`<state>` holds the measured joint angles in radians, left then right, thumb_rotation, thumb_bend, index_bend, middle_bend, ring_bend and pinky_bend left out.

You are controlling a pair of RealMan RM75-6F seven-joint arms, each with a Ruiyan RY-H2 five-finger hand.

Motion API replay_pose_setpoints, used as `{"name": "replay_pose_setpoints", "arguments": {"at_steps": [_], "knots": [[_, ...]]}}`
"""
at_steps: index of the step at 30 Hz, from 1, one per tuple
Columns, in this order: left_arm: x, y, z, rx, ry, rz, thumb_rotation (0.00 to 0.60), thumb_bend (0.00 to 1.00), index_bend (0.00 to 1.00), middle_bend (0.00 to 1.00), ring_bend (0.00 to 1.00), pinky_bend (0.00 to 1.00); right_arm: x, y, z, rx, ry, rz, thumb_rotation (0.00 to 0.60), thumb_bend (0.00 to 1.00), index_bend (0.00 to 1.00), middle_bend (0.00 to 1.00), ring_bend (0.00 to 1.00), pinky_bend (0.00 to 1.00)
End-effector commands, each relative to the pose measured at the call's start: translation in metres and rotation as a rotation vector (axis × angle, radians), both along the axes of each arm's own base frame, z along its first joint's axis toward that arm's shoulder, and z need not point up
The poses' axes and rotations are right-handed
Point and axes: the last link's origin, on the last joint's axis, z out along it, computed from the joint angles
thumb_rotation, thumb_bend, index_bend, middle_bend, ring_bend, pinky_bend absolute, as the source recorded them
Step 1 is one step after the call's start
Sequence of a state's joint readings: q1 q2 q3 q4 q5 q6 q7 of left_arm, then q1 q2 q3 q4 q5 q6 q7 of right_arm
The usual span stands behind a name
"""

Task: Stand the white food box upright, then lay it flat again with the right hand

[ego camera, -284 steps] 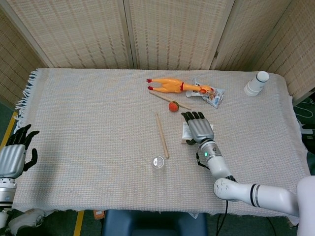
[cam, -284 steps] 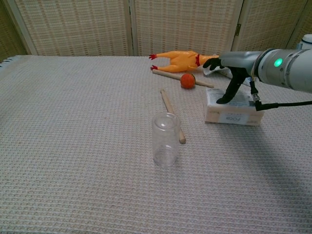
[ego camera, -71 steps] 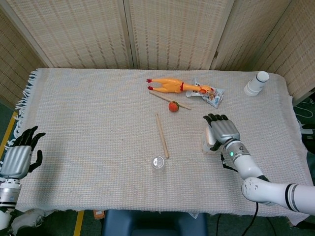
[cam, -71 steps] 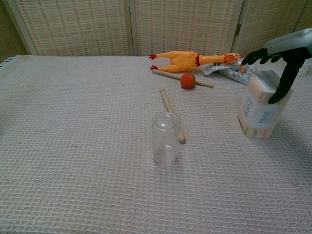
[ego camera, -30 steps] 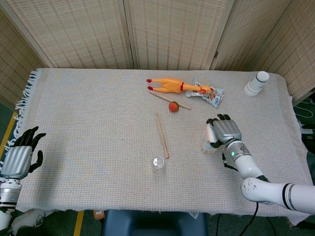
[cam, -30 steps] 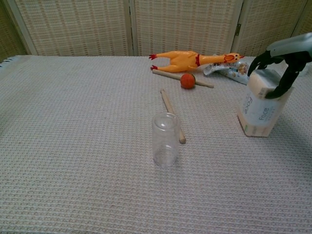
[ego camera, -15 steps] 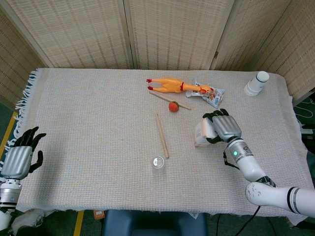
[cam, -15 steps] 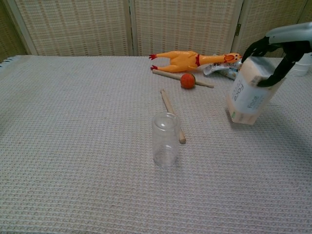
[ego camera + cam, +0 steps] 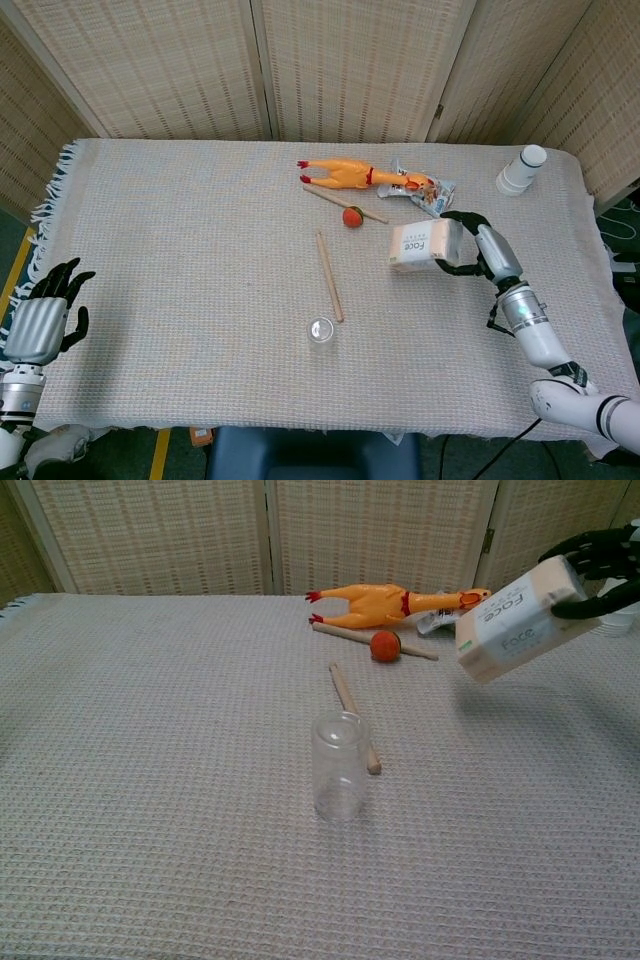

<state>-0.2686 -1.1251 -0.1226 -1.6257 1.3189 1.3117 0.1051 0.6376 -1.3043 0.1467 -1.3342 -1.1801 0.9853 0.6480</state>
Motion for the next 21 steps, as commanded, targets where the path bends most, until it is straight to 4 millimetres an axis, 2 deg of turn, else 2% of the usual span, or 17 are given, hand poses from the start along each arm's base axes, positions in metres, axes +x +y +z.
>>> {"name": "replay_pose_setpoints", "arguments": {"at_steps": [1,4,7,11,21], "knots": [[0.0,0.0,0.0,0.0,0.0,0.0,0.6,0.63,0.19,0.0,0.0,0.17,-0.028,0.005,-0.019,0.007,-0.129,-0.02,0.6,0.55,0.41,0.46,0.28,0.0],[-0.001,0.0,0.0,0.001,0.001,0.003,0.6,0.63,0.19,0.0,0.0,0.17,-0.032,0.005,-0.026,0.036,-0.208,-0.037,0.6,0.55,0.39,0.46,0.27,0.0],[-0.002,0.001,0.001,0.004,0.003,0.007,0.6,0.63,0.19,0.0,0.0,0.17,-0.038,0.009,-0.039,0.108,-0.34,0.011,0.6,0.55,0.4,0.46,0.26,0.0],[-0.002,0.001,0.0,0.004,0.004,0.009,0.6,0.63,0.19,0.0,0.0,0.17,-0.046,0.005,-0.051,0.118,-0.475,0.084,0.6,0.56,0.41,0.46,0.26,0.0],[-0.004,0.002,0.002,0.008,0.002,0.017,0.6,0.63,0.19,0.0,0.0,0.17,-0.054,-0.002,-0.072,0.035,-0.539,0.084,0.6,0.58,0.43,0.46,0.26,0.0]]}}
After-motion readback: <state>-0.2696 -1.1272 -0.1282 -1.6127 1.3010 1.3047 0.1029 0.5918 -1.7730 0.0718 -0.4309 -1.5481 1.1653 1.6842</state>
